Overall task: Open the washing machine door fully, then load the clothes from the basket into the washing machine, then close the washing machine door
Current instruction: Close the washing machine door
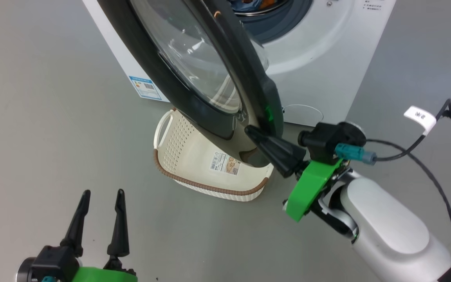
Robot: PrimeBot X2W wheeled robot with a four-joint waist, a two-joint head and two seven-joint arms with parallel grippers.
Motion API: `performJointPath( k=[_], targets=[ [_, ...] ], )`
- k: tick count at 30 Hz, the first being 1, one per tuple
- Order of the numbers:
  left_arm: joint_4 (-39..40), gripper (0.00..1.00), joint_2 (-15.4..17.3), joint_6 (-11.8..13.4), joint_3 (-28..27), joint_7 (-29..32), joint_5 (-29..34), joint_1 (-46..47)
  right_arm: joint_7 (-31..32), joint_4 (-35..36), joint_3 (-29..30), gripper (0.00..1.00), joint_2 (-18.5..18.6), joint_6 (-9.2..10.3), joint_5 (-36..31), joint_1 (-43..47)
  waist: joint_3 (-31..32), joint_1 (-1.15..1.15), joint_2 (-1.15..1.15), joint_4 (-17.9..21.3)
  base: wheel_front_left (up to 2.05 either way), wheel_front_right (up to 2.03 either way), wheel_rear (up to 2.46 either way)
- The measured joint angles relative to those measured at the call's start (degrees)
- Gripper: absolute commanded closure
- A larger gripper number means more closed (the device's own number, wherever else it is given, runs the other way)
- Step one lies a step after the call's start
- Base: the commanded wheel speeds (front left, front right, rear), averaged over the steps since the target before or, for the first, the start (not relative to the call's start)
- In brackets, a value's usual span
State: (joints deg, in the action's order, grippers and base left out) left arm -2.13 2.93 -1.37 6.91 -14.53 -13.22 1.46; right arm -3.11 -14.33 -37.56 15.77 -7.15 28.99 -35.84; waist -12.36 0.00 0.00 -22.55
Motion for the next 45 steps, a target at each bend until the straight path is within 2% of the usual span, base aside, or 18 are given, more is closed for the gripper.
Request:
performJointPath(
  k=[8, 15, 28, 45],
  targets=[
    [0.0, 0.0, -0.4, 0.0, 0.2, 0.0, 0.0, 0.6, 0.0, -1.6, 2.8, 1.0, 0.4, -0.27, -0.2, -3.9, -1.8, 0.0, 0.0, 0.1, 0.0, 0.0, 0.0],
    [0.1, 0.0, -0.9, 0.1, 1.0, 0.0, 0.0, 2.5, -0.3, -6.2, 5.3, 1.0, 1.6, -0.27, -0.3, -9.3, -4.1, 0.0, 0.0, -0.2, 0.0, 0.0, 0.0],
    [1.3, 0.0, -1.1, 2.4, 6.0, 0.0, -3.3, 6.4, -2.9, -21.1, 5.5, 1.0, 2.9, -0.27, -0.7, -26.3, -9.7, 0.01, 0.0, -2.1, 0.0, 0.0, 0.0],
    [1.3, 0.0, -1.1, 3.6, 8.4, 0.0, -4.2, 7.5, -7.8, -39.6, 7.3, 1.0, 3.0, -0.27, -1.7, -40.2, -11.8, 0.0, 0.0, -5.3, 0.0, 0.0, 0.0]
  ],
)
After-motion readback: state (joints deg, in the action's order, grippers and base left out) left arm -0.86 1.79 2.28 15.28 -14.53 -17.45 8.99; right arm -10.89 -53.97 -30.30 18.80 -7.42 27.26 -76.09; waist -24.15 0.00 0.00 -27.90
